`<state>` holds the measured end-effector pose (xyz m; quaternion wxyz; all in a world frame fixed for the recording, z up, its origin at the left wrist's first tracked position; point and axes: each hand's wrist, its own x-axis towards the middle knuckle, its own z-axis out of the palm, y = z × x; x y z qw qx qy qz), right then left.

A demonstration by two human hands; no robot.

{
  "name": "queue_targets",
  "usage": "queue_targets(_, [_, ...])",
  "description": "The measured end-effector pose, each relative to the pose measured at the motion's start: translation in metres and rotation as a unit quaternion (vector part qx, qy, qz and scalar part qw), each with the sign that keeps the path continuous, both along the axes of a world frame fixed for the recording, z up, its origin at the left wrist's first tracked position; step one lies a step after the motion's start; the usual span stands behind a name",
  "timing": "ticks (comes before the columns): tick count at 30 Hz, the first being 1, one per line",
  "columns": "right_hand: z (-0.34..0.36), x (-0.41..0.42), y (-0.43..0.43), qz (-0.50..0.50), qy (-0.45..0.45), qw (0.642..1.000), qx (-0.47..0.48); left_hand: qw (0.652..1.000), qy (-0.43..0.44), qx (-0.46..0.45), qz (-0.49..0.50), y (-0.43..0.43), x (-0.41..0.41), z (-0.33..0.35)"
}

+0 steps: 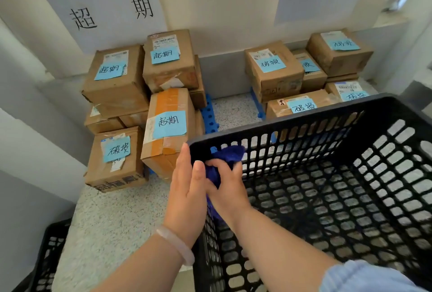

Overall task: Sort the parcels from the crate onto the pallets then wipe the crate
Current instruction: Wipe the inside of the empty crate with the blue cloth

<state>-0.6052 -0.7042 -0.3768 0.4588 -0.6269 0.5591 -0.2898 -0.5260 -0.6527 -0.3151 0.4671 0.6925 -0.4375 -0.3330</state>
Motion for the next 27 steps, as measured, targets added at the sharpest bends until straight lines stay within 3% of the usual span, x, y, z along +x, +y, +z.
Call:
queue_targets(3, [0.009, -0.015, -0.005, -0.057, -0.046, 0.997, 0.017, 1.000, -0.007, -0.001, -0.005, 0.002, -0.001, 0.001])
queue_targets(8, [0.046, -0.030, -0.017, -0.196, -0.124, 0.964, -0.127, 0.999, -0.021, 0.018, -0.016, 0.004, -0.003, 0.005])
queue_targets(11, [0.042, -0.026, -0.019, -0.139, -0.032, 0.972, -0.185, 0.999, -0.031, 0.020, -0.017, 0.002, -0.002, 0.004])
queue_targets(13, [0.024, -0.021, -0.016, -0.087, 0.052, 0.983, -0.156, 0.999, -0.036, 0.024, -0.017, 0.002, -0.002, 0.004])
queue_targets(15, [0.008, -0.015, -0.012, -0.072, 0.068, 0.989, -0.106, 0.998, -0.043, 0.029, -0.018, 0.002, -0.002, 0.005])
queue_targets(21, [-0.008, -0.007, -0.022, -0.201, -0.015, 0.975, -0.092, 0.998, -0.042, 0.036, -0.012, 0.000, -0.002, 0.007])
queue_targets(27, [0.009, -0.048, -0.037, -0.222, -0.120, 0.967, -0.038, 0.997, -0.036, 0.069, -0.011, 0.002, -0.005, 0.014])
